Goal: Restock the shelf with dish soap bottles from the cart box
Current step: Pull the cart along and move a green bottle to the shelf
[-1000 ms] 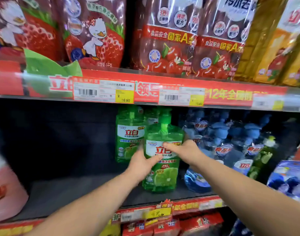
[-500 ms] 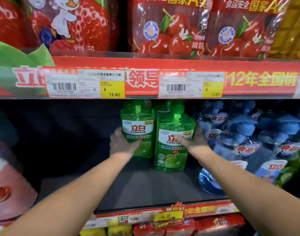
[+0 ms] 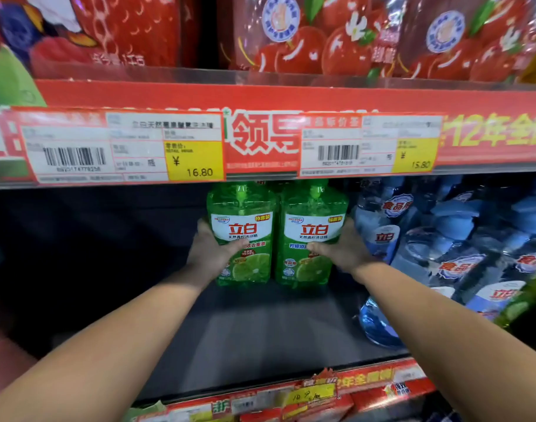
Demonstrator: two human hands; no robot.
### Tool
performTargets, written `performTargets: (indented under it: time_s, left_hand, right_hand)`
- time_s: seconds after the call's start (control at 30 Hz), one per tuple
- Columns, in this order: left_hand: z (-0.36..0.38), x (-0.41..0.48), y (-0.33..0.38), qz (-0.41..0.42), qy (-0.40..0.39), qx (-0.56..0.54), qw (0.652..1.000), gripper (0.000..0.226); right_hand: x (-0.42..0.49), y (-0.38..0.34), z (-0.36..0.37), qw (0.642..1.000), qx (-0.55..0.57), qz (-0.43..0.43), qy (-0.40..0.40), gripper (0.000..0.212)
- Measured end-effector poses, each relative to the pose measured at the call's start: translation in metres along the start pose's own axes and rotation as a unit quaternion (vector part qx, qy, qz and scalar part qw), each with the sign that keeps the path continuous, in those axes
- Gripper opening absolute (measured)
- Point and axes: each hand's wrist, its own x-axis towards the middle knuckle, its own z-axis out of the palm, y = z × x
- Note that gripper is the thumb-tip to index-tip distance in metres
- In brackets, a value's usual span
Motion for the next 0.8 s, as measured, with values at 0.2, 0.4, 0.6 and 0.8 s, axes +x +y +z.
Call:
performTargets:
  time_s: [0.2,0.4,0.6,0.8]
  left_hand:
    - [-0.001,0.004,-0.002,-0.009,-0.009,0.017,1.0,0.074]
    - [-0.003,0.015,-0.004,-0.029,-0.038,0.033,0.998,0.089]
    - [-0.002,0.012,-0.005,-0.028,-0.049,0.007,0.998,0.089]
    - [0.002,0.009,-0.003,-0.036,-0.044,-0.005,0.998,0.086]
  right_hand:
    - [0.011,0.005,0.005,1.0,0.012,-0.006,-0.012,0.071]
    - [0.013,0.007,0.009,1.0,0.015,-0.007,-0.005,0.066]
    - [0.012,0.008,0.009,1.0,0.016,0.001,-0.005,0.066]
    - [0.011,0.002,0.007,0.999,0.007,0.027,-0.015,0.066]
